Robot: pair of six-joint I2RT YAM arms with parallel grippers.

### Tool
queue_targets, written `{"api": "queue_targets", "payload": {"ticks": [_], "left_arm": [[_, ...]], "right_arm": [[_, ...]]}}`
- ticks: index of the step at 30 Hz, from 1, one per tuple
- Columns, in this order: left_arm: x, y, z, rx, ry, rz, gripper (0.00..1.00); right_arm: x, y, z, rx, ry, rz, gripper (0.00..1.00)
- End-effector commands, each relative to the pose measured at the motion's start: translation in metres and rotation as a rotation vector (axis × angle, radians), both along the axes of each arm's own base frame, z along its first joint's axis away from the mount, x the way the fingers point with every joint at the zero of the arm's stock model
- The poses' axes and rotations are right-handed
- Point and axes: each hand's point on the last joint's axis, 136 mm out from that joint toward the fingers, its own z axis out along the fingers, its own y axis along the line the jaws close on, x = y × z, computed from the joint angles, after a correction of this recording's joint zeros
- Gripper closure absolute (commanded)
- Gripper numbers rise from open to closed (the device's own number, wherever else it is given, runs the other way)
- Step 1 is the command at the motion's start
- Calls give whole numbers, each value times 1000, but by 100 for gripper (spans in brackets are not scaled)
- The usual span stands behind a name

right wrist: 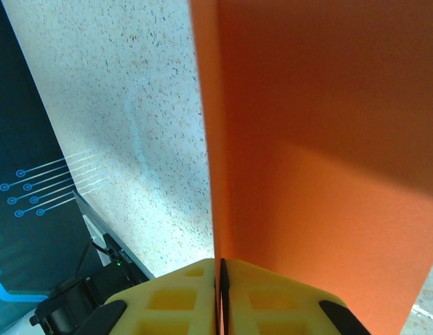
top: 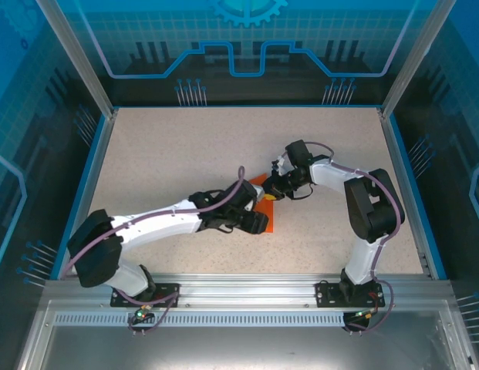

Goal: Fold a paper plane with a square sheet of paper (fold left side to right side)
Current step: Fold the triangle a second time at the center of the table.

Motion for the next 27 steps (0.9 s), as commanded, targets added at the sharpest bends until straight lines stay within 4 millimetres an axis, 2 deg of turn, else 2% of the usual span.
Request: {"api": "queue_targets", "payload": {"ticks": [1,7,15,19,27], "left_arm": [[6,-11,-6,74,-53,43,36],[7,-26,-20,218,-97,53,33],[15,-20,-30,375,-139,101,35],[16,-19,-29,413,-157,104,41],[15,-19,-28,429,-163,95,60]], "right_arm": [[-5,4,-4,-12,21,21,89],[-5,4,-4,-14,20,23,89],[-5,4,-4,-17,20,24,89],[-6,4,-5,-18,22,26,88],[-6,4,-6,-21,23,31,88]]}}
